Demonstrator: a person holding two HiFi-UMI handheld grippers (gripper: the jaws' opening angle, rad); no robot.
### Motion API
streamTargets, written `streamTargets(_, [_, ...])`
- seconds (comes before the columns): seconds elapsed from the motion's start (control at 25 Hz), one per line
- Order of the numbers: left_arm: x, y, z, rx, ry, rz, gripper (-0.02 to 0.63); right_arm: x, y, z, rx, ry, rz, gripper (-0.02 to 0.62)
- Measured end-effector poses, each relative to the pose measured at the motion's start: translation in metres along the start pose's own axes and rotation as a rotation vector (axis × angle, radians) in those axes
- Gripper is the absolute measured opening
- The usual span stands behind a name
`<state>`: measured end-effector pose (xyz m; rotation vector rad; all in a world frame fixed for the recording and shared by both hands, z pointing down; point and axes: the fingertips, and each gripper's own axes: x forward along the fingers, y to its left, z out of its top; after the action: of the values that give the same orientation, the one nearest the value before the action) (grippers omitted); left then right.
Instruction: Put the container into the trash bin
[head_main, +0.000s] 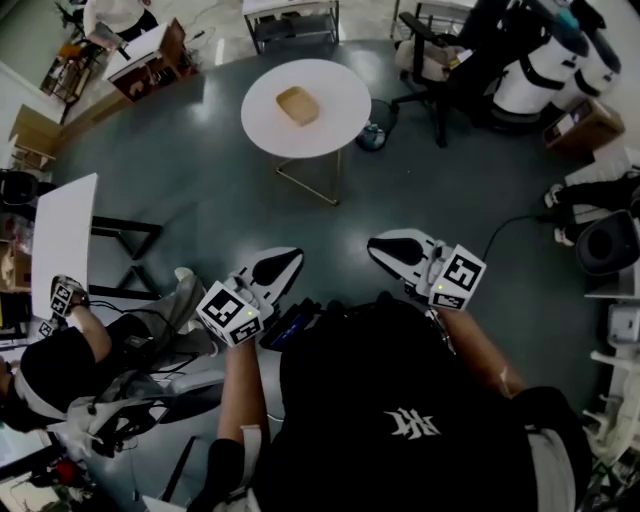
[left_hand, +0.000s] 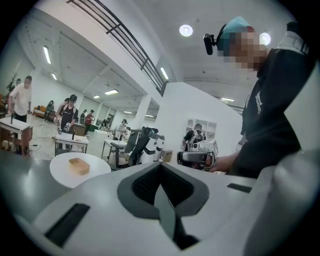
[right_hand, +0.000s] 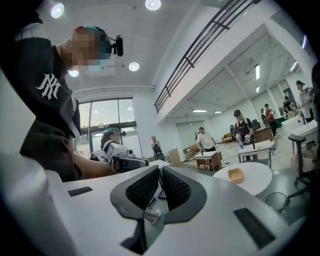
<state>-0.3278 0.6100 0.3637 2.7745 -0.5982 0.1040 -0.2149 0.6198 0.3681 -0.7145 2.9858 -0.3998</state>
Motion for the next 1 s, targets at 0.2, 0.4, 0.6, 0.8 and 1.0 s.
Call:
streamTargets(0.2, [-0.006, 0.013, 0.001, -0.005, 0.003, -0.039, 0.003, 0.006, -0.001, -0.002, -0.001, 0.008, -0.06, 0.049])
streamTargets(0.4, [-0.004, 0.023, -0.007, -0.036, 0.018, -0.085, 0.003, 0.008, -0.005, -0.002, 0.023, 0.004, -0.117, 0.049])
streamTargets(0.6, [0.01, 0.03, -0.011, -0.066, 0.023, -0.105, 0.003, 0.001, -0.014, -0.007, 0.045, 0.021, -0.14, 0.049])
streamTargets(0.8, [0.029, 0.045, -0.004, -0.065, 0.018, -0.084, 0.003, -0.005, -0.042, -0.006, 0.058, 0.019, -0.136, 0.049])
streamTargets(1.0, [0.06, 0.059, 0.007, -0.054, 0.041, -0.054, 0.003, -0.006, -0.083, 0.008, 0.028, 0.011, -0.09, 0.049])
